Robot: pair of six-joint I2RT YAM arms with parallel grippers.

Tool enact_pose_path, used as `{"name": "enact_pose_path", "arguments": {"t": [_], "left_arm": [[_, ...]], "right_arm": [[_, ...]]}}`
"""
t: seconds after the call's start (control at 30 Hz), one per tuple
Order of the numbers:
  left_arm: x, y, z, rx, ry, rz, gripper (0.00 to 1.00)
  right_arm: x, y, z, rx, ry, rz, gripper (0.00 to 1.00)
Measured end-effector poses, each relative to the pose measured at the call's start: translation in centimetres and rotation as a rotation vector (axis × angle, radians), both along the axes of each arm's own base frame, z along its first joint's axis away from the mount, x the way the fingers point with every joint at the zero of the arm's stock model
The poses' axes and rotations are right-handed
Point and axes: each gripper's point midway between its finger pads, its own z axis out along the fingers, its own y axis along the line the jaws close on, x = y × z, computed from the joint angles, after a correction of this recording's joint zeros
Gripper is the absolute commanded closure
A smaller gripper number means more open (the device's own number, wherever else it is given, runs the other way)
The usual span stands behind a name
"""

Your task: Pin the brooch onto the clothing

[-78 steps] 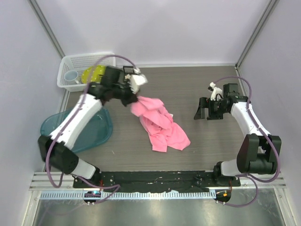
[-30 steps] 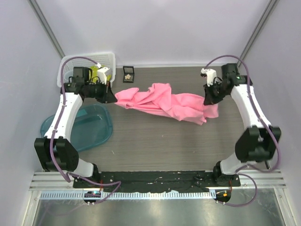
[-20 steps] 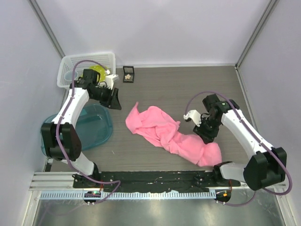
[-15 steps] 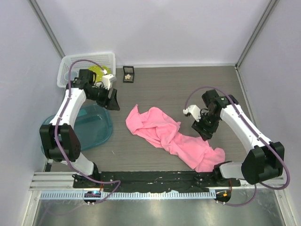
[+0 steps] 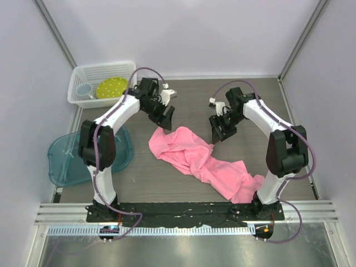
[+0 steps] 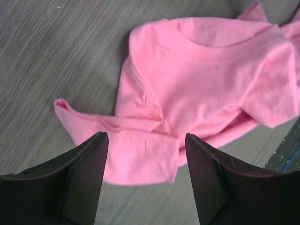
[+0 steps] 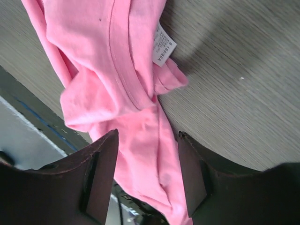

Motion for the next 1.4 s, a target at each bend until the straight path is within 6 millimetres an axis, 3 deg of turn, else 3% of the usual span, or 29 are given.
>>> {"name": "enact_pose_path", "arguments": {"t": [0.23, 0.5, 0.57, 0.6, 0.7, 0.77, 0.83, 1.0, 1.07, 1.1, 1.13, 1.3, 1.4], "left_arm": [[1.6, -3.5, -5.8, 0.101, 0.086, 0.017, 0.32], [2.4, -5.1, -8.5, 0.168, 0.097, 0.027, 0.35], [2.6, -5.4, -8.9, 0.174, 0.097, 0.026, 0.43], [2.7, -5.6, -9.1, 0.175, 0.100, 0.026, 0.60], [2.7, -5.7, -9.6, 0.177, 0.114, 0.036, 0.92], [2.6, -5.8, -9.8, 0.175, 0.122, 0.035, 1.00], [2.5, -5.9, -9.7, 0.168, 0.126, 0.031, 1.00], [2.9, -5.8, -8.5, 0.128, 0.120, 0.031, 1.00], [3.2, -5.4, -7.2, 0.101, 0.102, 0.035, 1.00], [3.4, -5.3, -6.4, 0.090, 0.090, 0.036, 1.00], [3.6, -5.0, -5.3, 0.071, 0.071, 0.036, 1.00], [3.8, -4.5, -0.3, -0.002, -0.011, 0.034, 1.00], [3.6, -4.4, 2.3, -0.033, -0.068, 0.018, 1.00]], "right_arm": [[-0.5, 1.7, -1.8, 0.077, 0.131, -0.130, 0.33], [-1.7, 1.5, -3.9, 0.112, 0.245, -0.214, 0.36], [-1.7, 1.5, -4.4, 0.122, 0.270, -0.227, 0.37], [-1.8, 1.5, -4.6, 0.125, 0.280, -0.231, 0.37], [-2.0, 1.8, -5.4, 0.139, 0.314, -0.246, 0.39], [-2.0, 2.0, -5.9, 0.150, 0.330, -0.254, 0.40], [-2.0, 2.2, -6.2, 0.162, 0.342, -0.264, 0.39], [-1.4, 2.9, -7.1, 0.192, 0.361, -0.293, 0.41], [-1.1, 3.3, -7.4, 0.213, 0.369, -0.306, 0.58], [-0.9, 3.5, -7.5, 0.223, 0.373, -0.311, 0.86], [-0.6, 3.8, -7.7, 0.241, 0.381, -0.321, 0.97], [0.7, 4.6, -7.7, 0.287, 0.392, -0.336, 0.99], [2.9, 4.1, -6.1, 0.286, 0.296, -0.331, 0.99]]}}
